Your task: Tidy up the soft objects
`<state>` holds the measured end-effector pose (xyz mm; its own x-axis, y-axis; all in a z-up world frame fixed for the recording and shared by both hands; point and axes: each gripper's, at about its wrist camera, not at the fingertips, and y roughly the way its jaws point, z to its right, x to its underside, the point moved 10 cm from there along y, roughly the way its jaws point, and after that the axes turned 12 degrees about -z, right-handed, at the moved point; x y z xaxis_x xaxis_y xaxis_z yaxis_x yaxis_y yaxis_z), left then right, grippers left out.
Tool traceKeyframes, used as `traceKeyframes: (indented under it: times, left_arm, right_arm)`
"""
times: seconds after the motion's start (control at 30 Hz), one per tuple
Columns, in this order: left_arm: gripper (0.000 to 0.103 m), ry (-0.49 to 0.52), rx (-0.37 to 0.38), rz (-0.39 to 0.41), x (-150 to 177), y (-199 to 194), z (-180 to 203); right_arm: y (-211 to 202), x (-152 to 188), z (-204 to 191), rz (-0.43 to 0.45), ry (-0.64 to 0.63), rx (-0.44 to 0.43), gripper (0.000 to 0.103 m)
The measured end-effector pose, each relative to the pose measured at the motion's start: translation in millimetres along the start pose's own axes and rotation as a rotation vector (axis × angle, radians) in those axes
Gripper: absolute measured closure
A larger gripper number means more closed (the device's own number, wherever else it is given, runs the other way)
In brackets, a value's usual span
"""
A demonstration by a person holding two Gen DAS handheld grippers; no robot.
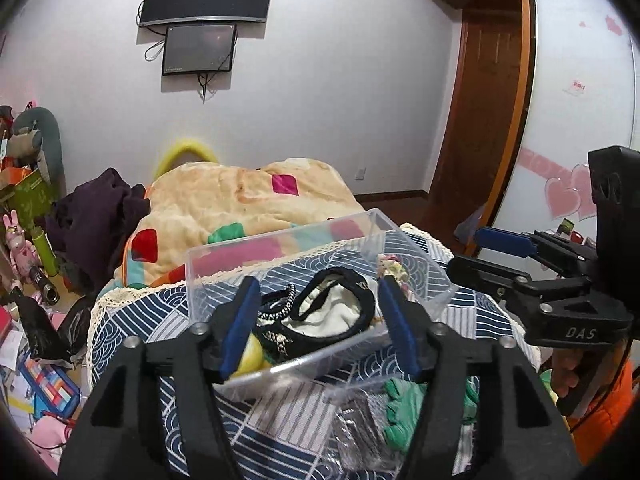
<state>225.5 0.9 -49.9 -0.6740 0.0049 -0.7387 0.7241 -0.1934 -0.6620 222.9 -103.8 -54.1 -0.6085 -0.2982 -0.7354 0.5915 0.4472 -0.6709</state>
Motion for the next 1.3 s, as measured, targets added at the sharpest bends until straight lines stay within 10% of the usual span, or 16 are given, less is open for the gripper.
traceKeyframes:
  times: [0.2,0.63,0.9,1.0,1.3]
  left_arm:
    - [0.021,-0.023,-0.012,-0.004,23,-7,-4]
    - [0.021,-0.072,0.013,-0.224,113,42,-6]
    - [0.021,-0.047,0.055,-0.275,129,61,20]
    - [0.021,-0.032,0.07,-0.288,130,71,31]
    - [0.063,-0.017,0.103,-0.29,129,82,46]
  right_arm:
    - [1,24,-5,-0.019,0.01,-0.029,0.021]
    - [61,118,-28,-0.274,-0.013,-0.087,0.022]
    - [54,131,-21,-0.269,-0.038,-0.075,0.082]
    - [44,129,-8,-0.239,0.001,-0.057,0.088]
    - [14,114,18,-0.146,0.066,-0.011,0.089]
